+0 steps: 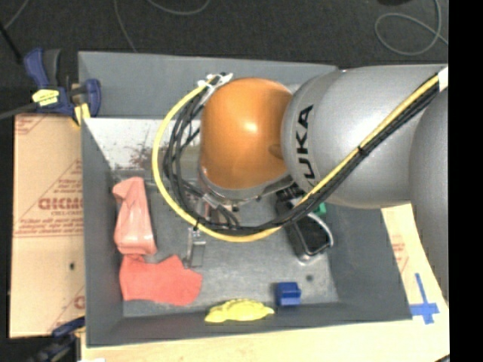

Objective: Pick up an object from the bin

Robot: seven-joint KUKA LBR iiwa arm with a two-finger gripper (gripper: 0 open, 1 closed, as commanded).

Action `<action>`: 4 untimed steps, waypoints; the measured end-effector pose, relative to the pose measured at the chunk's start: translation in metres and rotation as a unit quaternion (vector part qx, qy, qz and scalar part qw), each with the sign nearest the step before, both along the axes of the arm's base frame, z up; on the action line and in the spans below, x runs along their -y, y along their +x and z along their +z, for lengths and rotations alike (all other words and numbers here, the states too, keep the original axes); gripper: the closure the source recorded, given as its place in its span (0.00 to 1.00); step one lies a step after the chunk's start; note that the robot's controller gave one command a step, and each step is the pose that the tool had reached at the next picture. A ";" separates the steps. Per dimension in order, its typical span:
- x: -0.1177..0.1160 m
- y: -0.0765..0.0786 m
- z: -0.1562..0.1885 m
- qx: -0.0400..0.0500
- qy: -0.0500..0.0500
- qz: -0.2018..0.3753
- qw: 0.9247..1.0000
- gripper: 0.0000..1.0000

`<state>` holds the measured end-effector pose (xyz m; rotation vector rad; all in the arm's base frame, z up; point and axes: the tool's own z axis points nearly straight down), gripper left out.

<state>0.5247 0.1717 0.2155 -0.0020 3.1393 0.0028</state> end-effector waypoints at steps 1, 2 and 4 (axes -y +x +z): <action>-0.024 -0.013 -0.057 0.002 0.001 0.012 1.000 0.00; -0.047 -0.027 -0.070 -0.002 0.000 -0.039 0.999 0.00; -0.049 -0.047 -0.145 0.005 0.003 0.018 1.000 0.00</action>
Offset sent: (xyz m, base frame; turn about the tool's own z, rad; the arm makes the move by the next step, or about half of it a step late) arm -0.0314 0.0573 -0.0555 0.1132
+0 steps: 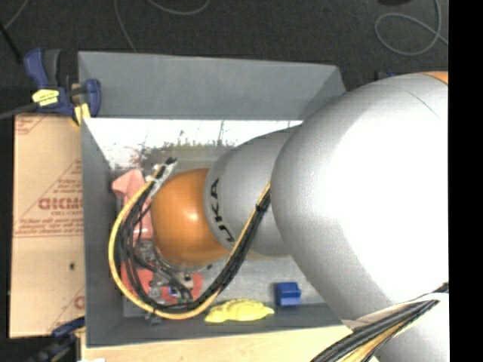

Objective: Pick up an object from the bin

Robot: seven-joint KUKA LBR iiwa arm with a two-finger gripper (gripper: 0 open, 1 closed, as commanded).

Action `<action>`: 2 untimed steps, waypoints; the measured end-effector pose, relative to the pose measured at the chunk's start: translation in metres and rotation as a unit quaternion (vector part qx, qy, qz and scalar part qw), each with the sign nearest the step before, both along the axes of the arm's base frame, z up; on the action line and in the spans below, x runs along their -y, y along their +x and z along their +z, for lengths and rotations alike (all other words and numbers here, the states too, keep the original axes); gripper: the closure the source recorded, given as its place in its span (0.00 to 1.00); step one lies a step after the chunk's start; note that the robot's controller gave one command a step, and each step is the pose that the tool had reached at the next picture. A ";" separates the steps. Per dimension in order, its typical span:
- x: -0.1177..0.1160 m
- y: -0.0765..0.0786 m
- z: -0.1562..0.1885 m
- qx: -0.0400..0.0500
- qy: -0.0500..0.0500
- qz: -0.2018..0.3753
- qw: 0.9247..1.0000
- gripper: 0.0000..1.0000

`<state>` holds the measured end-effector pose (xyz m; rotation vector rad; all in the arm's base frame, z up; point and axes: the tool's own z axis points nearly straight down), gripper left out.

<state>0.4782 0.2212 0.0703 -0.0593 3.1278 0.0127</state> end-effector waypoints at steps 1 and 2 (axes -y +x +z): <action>0.009 -0.004 0.000 -0.004 -0.002 -0.039 0.999 1.00; 0.009 -0.004 0.000 -0.004 -0.002 -0.040 0.999 1.00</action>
Offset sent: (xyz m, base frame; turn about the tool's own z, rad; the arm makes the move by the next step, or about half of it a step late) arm 0.0000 0.0000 0.0000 0.0000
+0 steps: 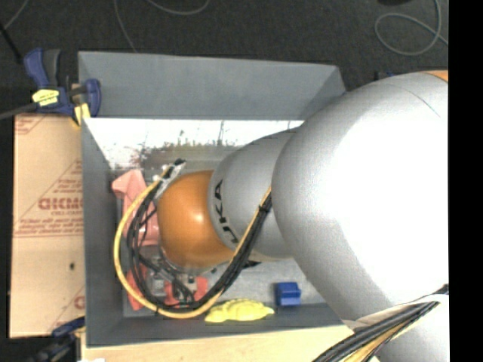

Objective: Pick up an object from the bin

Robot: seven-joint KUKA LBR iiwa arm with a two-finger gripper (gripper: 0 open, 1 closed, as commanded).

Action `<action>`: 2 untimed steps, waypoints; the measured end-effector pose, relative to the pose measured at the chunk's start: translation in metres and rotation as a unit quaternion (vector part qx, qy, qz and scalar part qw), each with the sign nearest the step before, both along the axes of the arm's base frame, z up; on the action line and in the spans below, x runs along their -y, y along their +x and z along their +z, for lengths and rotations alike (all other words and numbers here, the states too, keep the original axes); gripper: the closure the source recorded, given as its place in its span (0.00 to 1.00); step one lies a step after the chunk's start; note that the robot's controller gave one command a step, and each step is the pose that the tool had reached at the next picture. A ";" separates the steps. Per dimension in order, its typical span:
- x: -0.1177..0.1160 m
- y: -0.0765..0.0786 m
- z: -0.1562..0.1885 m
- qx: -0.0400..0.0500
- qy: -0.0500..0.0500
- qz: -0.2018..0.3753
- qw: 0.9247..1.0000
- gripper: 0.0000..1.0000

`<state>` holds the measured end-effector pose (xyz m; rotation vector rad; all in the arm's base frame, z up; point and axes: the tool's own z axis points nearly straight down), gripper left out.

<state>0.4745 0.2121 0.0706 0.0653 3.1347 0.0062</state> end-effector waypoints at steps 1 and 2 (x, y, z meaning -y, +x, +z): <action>0.001 -0.001 0.004 -0.002 -0.001 0.000 1.000 1.00; 0.001 -0.001 0.019 -0.002 0.000 -0.001 1.000 1.00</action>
Offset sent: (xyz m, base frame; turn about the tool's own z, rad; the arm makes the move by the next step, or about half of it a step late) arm 0.0001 0.0001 0.0326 0.0000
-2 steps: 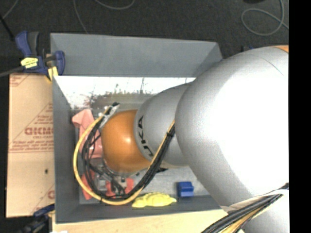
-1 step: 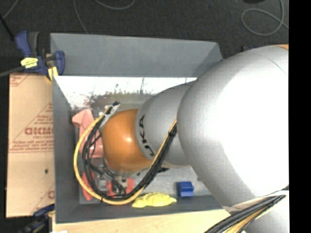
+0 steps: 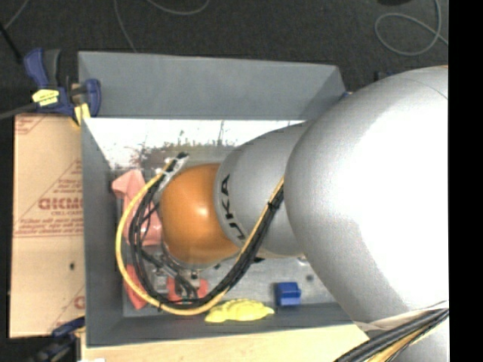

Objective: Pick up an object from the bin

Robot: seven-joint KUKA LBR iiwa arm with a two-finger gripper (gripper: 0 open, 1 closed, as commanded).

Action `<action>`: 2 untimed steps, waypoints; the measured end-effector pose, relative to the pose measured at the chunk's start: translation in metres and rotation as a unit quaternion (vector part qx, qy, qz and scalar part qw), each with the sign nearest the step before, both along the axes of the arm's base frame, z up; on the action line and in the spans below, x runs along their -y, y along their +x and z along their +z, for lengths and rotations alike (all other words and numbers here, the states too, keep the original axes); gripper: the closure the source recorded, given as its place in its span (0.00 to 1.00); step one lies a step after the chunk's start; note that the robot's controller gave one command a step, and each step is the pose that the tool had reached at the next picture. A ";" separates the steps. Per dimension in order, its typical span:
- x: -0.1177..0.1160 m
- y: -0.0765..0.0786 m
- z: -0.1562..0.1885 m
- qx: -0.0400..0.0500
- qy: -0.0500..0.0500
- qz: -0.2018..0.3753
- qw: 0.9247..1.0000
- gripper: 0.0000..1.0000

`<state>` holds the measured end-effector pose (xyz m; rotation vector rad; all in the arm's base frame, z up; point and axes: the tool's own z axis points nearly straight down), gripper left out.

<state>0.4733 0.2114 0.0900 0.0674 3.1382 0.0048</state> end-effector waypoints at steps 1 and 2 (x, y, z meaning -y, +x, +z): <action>0.000 0.001 0.010 0.002 0.001 -0.001 1.000 1.00; 0.000 0.001 0.016 0.002 0.001 -0.001 1.000 1.00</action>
Offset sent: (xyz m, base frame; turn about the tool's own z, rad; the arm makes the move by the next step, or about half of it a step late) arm -0.0001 0.0001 0.0257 0.0000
